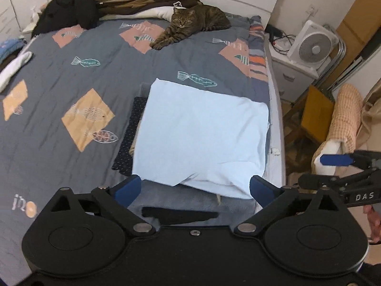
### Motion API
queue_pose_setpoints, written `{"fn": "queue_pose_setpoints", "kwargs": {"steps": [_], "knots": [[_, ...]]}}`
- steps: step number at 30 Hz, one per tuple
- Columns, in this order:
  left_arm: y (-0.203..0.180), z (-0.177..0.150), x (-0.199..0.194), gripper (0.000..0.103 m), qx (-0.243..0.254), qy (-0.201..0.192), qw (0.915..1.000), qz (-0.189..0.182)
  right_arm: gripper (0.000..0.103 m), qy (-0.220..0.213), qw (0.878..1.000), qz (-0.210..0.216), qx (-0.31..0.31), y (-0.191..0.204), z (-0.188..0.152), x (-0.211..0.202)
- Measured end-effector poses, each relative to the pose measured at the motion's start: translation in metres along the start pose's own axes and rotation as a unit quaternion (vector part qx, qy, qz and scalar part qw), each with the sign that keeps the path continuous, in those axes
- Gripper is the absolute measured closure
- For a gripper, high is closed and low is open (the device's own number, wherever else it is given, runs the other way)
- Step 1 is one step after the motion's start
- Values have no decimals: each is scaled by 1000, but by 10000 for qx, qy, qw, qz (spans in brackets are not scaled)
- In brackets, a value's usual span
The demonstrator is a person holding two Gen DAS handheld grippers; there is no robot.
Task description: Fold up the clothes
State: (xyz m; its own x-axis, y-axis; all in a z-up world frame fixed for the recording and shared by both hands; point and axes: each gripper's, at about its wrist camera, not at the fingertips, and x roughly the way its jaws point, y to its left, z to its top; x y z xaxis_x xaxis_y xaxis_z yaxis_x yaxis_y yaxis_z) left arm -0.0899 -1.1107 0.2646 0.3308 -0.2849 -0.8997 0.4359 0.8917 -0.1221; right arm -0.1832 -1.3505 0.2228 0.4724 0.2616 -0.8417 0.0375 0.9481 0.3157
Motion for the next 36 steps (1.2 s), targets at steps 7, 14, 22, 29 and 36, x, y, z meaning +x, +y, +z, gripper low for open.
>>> {"fn": "queue_pose_setpoints", "kwargs": {"steps": [7,14,22,29,36], "knots": [[-1,-4,-24,0,-132,-31,9995,273,13,-121,9998,-104,-115,17,6,-25],[-6,-5,-41,0,-6,12,9994,335,13,-193,9992,-208,-280,31,8,-49],[-17,-9,-54,0,223,-112,9991,354,13,-24,9991,-276,-323,29,6,-59],[-16,-13,-49,0,156,40,9991,395,13,29,9987,-377,-348,28,2,-64],[-13,-16,-41,0,-41,215,9998,-28,13,98,9983,-475,-326,30,-1,-67]]}}
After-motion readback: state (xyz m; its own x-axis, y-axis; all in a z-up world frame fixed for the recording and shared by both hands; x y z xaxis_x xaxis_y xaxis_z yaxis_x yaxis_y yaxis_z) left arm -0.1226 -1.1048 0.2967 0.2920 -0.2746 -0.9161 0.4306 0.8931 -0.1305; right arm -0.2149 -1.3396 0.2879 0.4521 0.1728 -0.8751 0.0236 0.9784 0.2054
